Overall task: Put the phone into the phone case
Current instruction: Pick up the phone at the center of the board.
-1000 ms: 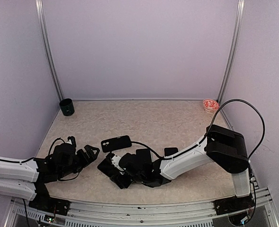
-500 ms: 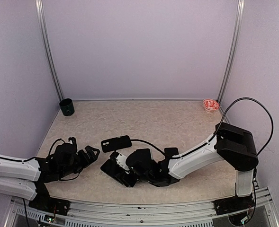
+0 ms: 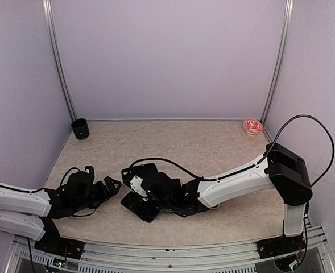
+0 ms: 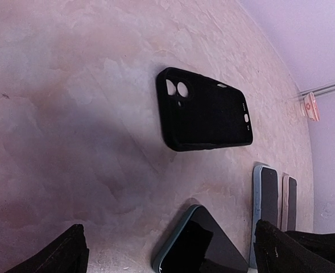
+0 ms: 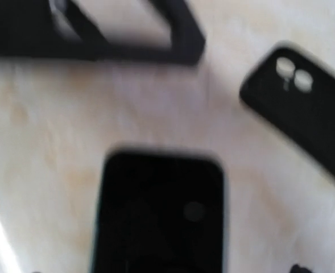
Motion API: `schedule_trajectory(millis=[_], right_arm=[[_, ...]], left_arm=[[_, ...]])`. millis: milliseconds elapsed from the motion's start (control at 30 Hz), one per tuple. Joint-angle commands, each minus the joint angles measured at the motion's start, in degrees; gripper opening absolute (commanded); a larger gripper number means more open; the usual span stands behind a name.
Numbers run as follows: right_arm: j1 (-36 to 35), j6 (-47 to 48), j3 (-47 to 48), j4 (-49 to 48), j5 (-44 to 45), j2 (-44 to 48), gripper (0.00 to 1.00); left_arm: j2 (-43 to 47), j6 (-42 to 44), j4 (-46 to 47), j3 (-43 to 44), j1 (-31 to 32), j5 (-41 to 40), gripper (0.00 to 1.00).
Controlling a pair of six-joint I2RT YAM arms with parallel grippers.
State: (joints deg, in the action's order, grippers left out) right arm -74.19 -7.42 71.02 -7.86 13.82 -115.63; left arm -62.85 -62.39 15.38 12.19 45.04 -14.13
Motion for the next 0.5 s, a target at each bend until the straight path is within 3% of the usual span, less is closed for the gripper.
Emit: schedule_trajectory(millis=[0,267,467], right_arm=[[-0.2,-0.6,8.0,13.9,0.4,-1.9,0.96],[0.8,-2.7,17.4,27.3,-4.2,-6.0,1.00],[2.3,-3.4,19.8,32.0,-8.0,-6.8,1.00]], left_arm=[[2.5,1.5,-1.2,0.6,-0.7,-0.3,0.99],[4.5,1.6,-3.6,0.8,-1.5,-0.6,0.99],[6.2,1.9,-4.6,1.1,-2.3,-0.8,0.99]])
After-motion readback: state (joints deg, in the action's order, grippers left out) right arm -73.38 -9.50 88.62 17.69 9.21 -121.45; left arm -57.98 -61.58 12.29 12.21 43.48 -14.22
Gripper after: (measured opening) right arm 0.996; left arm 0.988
